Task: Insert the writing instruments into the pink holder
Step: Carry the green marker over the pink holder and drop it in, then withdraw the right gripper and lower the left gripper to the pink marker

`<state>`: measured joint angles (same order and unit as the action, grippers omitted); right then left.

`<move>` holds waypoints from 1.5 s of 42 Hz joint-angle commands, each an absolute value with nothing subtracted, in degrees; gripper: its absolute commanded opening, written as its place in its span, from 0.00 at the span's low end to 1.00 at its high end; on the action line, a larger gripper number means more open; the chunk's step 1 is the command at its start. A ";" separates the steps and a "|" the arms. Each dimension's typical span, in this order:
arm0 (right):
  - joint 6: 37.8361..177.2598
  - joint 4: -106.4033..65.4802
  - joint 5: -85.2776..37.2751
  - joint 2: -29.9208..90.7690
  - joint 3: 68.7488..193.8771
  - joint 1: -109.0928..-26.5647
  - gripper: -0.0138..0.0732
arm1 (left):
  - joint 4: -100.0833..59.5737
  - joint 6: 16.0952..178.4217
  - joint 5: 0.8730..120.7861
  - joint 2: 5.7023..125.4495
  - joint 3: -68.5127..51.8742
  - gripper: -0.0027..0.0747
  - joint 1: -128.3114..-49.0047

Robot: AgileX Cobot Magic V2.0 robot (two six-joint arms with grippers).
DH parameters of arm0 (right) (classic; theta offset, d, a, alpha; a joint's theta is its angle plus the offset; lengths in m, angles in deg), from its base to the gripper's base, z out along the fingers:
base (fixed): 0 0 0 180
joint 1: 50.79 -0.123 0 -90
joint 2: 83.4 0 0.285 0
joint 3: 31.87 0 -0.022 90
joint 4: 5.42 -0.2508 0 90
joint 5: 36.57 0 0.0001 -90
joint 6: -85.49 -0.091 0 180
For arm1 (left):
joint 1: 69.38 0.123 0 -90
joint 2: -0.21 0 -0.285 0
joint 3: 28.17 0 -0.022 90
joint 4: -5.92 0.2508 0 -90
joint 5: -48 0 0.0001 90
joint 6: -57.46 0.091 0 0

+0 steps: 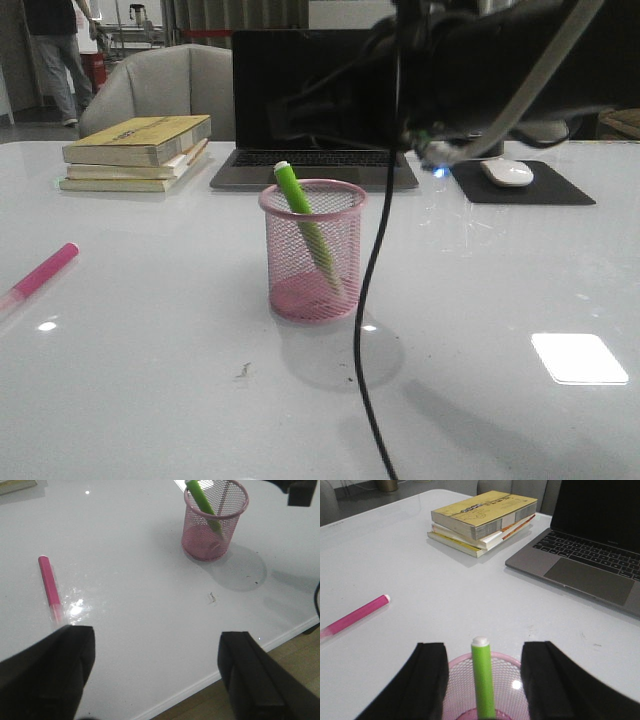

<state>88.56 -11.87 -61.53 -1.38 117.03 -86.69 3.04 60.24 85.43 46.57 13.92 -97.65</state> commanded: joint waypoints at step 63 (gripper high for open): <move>88.49 -9.42 2.15 46.82 114.47 -84.83 0.68 | 2.91 59.71 87.26 87.36 -9.21 0.76 -77.25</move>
<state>88.48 -9.85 5.60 46.68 112.83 -84.98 3.24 60.24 90.41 82.12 -3.88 -78.87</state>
